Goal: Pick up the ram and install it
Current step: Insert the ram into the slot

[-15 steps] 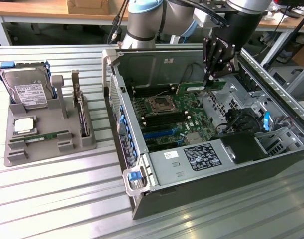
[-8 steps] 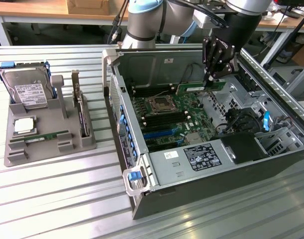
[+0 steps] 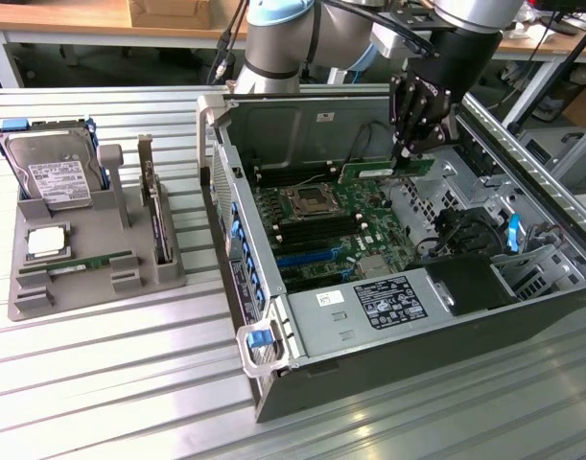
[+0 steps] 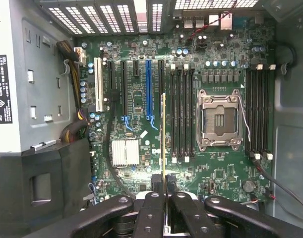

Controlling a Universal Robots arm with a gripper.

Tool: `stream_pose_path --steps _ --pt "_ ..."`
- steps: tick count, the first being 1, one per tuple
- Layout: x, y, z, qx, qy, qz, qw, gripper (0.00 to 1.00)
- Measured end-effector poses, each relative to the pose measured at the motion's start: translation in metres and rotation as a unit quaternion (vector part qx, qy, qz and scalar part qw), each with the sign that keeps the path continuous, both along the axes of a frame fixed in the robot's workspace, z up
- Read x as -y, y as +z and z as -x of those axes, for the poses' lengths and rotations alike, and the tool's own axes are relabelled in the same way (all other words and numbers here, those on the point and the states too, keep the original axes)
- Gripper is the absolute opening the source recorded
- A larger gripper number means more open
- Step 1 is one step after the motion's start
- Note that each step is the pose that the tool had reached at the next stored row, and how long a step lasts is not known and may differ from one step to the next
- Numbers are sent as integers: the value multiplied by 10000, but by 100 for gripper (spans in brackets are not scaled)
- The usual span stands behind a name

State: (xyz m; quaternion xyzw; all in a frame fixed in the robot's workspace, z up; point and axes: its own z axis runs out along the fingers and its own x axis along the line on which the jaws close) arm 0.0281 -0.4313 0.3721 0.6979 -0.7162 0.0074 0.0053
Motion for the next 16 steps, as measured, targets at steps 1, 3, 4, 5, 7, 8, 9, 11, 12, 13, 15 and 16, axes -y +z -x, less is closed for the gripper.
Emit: stream_pose_path --steps 1,3,4,5,7,8,9,11,12,13,15,16 --pt "0 -5 0 0 0 0 10000 12" --pt "0 -14 0 0 0 0 10000 12" --pt "0 -18 0 0 0 0 10000 12" --pt "0 -24 0 0 0 0 10000 12" --pt "0 -33 0 0 0 0 10000 12" --pt "0 -37 0 0 0 0 10000 12" --pt "0 -41 0 0 0 0 10000 12" --pt "0 -48 0 0 0 0 10000 12" --pt "0 -50 0 0 0 0 10000 12" --pt "0 -53 0 0 0 0 10000 12" --pt "0 -60 0 0 0 0 10000 12" --pt "0 -63 0 0 0 0 10000 12"
